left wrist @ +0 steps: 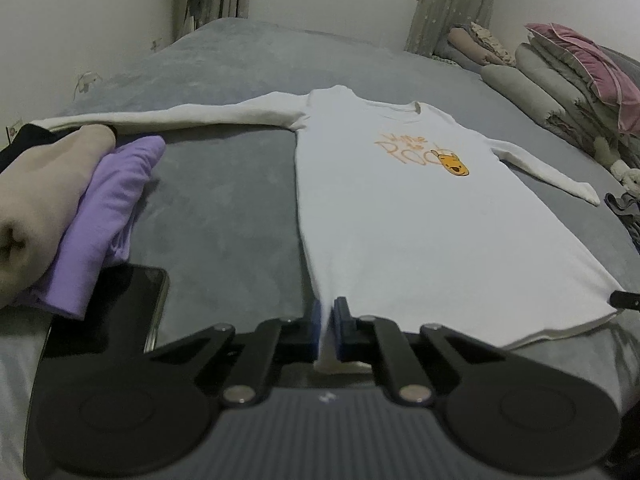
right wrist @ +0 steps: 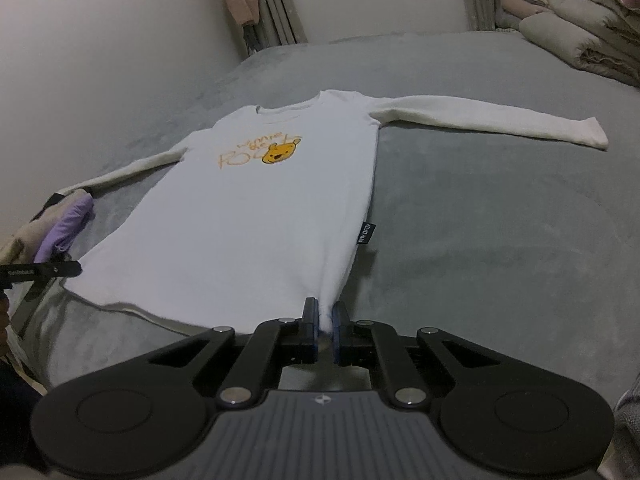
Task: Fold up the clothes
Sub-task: 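Grasp the shirt hem with both grippers and pull it straight, then open both grippers and release the hem onto the bed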
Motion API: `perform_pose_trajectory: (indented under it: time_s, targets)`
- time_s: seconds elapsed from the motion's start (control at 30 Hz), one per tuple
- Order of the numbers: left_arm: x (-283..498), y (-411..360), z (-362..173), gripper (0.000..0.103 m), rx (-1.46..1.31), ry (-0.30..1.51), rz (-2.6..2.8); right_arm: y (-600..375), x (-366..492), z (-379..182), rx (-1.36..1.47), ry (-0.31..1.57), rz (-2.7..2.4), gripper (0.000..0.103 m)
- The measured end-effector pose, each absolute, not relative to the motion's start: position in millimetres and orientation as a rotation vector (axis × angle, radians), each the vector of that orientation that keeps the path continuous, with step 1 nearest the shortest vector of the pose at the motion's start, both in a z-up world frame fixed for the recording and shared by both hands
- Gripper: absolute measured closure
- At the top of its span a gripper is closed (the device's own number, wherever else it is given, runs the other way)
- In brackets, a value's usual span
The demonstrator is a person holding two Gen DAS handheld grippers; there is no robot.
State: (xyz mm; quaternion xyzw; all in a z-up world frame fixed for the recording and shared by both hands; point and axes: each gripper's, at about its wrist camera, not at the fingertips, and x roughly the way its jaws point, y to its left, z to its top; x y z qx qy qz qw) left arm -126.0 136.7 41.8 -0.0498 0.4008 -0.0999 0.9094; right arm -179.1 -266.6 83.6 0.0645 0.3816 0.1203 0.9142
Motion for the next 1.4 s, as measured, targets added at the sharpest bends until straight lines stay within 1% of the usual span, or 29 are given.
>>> perform_pose_trajectory:
  time_s: [0.23,0.47,0.53,0.6,0.67,0.7,0.83,0.97,1.03,1.1,1.23,1.3,1.4]
  targets:
    - [-125.7,134.2,37.6,0.097,-0.085,0.831,-0.205,-268.1,-181.3,90.9,0.114,0.751,0.232,0.096]
    - [-123.4,134.3,34.6,0.097,-0.039,0.839,-0.175,-264.4,-177.1,82.9,0.044,0.798,0.196,0.097]
    - [-121.6,136.5,33.5,0.095,-0.039,0.848,-0.169,-264.1,-175.3,80.0,0.036,0.820,0.198,0.097]
    - [-119.7,138.6,32.5,0.090,-0.039,0.859,-0.169,-264.4,-174.2,77.6,0.017,0.833,0.180,0.097]
    - [-119.2,141.1,33.7,0.088,-0.045,0.856,-0.162,-265.4,-173.9,76.7,-0.012,0.830,0.152,0.096]
    - [-119.0,142.4,34.4,0.088,-0.049,0.854,-0.159,-266.7,-173.9,76.7,-0.022,0.827,0.140,0.094]
    - [-117.0,148.7,40.5,0.086,-0.057,0.828,-0.125,-271.4,-172.5,76.7,-0.063,0.813,0.062,0.094]
    - [-113.8,154.7,45.7,0.077,-0.066,0.804,-0.094,-277.2,-169.4,73.9,-0.071,0.815,0.034,0.093]
    - [-109.6,151.0,43.4,0.072,-0.077,0.820,-0.109,-275.1,-169.2,75.6,-0.076,0.809,0.034,0.093]
    - [-105.3,146.8,40.8,0.065,-0.089,0.839,-0.127,-268.3,-166.9,80.3,-0.080,0.795,0.046,0.093]
    - [-99.6,133.3,41.4,0.061,-0.068,0.830,-0.147,-244.6,-160.4,90.8,-0.104,0.759,0.105,0.093]
    - [-97.2,125.4,43.5,0.057,-0.057,0.820,-0.152,-227.2,-157.8,94.1,-0.127,0.747,0.144,0.093]
    - [-92.7,114.1,45.8,0.055,-0.056,0.818,-0.167,-202.5,-151.2,97.2,-0.140,0.746,0.205,0.093]
